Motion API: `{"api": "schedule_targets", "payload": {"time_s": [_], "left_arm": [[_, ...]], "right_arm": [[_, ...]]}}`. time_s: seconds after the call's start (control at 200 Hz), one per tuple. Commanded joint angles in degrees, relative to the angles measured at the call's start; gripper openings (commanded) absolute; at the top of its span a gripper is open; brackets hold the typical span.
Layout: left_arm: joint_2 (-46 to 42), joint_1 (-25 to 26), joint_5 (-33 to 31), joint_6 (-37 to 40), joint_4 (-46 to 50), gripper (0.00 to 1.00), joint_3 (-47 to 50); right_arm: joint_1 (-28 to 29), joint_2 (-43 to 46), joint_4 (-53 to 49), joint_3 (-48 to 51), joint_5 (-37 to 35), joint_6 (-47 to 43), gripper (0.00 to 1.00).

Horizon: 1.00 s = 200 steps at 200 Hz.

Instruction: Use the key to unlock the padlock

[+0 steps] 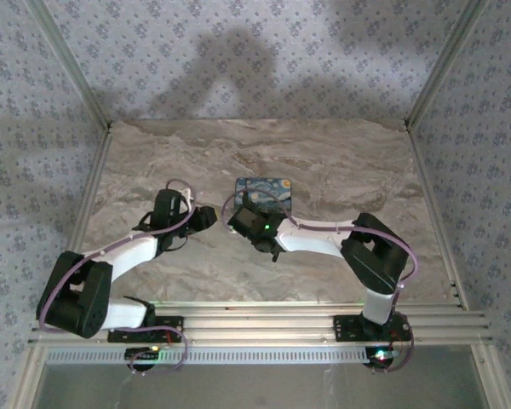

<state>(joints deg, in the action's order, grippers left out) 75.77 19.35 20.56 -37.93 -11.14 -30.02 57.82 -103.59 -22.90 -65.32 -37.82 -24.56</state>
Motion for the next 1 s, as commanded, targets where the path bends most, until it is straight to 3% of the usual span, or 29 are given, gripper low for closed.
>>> {"api": "schedule_targets", "payload": {"time_s": [0.0, 0.38, 0.74, 0.994], "left_arm": [[0.82, -0.78, 0.57, 1.21, -1.67, 0.37, -1.09], [3.85, -0.99, 2.64, 0.95, -4.99, 0.38, 0.12], [2.45, -0.99, 2.00, 0.84, -4.10, 0.37, 0.22], [0.76, -0.99, 1.15, 1.02, -3.01, 0.38, 0.75]], "right_arm": [[-0.13, -3.31, 2.53, -1.76, -3.02, -3.92, 0.00], [0.68, -3.90, 16.90, 1.19, -5.66, -13.83, 0.00], [-1.12, 0.32, 16.04, 2.56, -1.05, -8.85, 0.00], [-4.50, 4.70, 11.54, 3.36, 7.58, -1.44, 0.00]]}}
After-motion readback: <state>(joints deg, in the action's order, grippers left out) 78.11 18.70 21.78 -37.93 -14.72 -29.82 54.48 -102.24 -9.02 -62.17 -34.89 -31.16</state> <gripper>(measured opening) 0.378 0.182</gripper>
